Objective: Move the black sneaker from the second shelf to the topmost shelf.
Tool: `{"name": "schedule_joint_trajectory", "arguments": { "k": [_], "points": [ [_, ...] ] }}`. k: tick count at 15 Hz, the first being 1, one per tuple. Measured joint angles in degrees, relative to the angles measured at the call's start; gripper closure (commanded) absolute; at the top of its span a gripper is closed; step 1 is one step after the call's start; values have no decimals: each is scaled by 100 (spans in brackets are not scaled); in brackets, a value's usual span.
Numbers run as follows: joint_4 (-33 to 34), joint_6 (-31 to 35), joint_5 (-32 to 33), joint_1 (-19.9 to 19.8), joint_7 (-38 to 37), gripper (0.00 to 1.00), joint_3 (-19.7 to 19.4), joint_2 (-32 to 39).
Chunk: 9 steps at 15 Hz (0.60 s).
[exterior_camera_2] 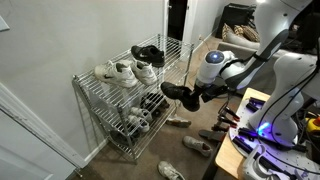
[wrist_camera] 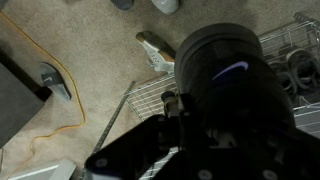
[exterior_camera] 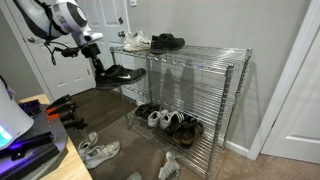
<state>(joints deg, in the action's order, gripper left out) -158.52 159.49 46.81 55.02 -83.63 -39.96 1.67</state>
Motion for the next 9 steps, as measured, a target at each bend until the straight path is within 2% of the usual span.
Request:
{"name": "schedule_joint_trajectory", "arguments": {
  "k": [8,9],
  "points": [
    [2,2,-1,0,0,89,5,97],
    [2,2,-1,1,0,95,6,97]
  ]
}}
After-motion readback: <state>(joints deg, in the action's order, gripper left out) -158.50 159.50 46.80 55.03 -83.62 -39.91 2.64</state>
